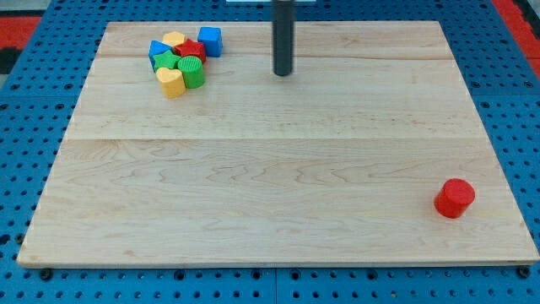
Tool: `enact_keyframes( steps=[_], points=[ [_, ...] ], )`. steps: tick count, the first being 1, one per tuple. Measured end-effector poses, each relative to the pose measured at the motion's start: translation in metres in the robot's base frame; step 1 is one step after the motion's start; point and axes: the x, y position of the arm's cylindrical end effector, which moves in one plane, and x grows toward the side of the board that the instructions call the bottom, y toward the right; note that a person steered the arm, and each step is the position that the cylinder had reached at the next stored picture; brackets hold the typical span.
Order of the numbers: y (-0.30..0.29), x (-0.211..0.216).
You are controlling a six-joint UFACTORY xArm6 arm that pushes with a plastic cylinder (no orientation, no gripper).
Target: Move your arm to the right center of the board
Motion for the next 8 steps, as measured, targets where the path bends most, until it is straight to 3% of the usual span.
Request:
enact_keyframes(
  steps=[1,5,6,7,8],
  points=[
    [0.047,0.017],
    [0.062,0.020],
    [0.126,0.022],
    [0.197,0.050],
    [0.219,0.119]
  ],
)
